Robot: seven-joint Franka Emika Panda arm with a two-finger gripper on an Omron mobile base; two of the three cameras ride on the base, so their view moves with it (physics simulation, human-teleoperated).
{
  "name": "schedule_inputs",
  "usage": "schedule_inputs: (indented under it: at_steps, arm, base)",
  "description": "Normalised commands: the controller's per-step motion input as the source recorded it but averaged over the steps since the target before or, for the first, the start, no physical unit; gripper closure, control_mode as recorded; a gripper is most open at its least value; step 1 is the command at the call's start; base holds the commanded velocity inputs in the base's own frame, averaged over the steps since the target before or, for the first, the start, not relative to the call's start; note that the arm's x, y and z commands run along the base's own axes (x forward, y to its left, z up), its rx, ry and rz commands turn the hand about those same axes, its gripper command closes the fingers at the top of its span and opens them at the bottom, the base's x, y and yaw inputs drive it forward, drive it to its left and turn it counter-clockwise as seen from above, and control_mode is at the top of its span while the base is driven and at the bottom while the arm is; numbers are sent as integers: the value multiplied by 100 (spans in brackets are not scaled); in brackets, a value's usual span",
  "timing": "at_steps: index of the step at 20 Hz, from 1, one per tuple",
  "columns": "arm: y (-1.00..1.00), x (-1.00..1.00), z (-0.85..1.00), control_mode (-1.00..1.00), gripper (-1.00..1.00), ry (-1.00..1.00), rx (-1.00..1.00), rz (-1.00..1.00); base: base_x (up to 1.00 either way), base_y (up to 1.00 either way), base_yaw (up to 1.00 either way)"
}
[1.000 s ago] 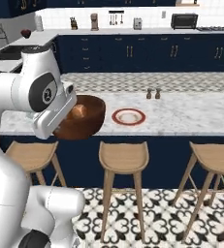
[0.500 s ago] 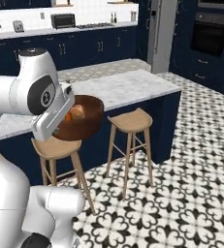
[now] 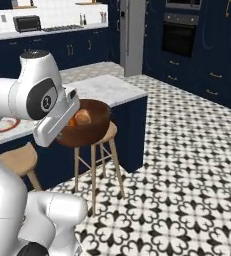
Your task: Pick the chicken drumstick and onion from their plates and place them in the bowl. Then put the bowl in the fridge.
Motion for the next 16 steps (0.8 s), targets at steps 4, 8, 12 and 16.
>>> schedule_inputs:
  at_steps: [4, 8, 12, 16]
  arm:
    - [0, 0, 0, 100, 100, 0, 0, 0]
    - [0, 0, 0, 100, 100, 0, 0, 0]
    - [0, 0, 0, 100, 100, 0, 0, 0]
    - [0, 0, 0, 100, 100, 0, 0, 0]
  base:
    - [97, -58, -6]
    - [100, -58, 0]
    - [99, -62, 0]
    - [99, -55, 17]
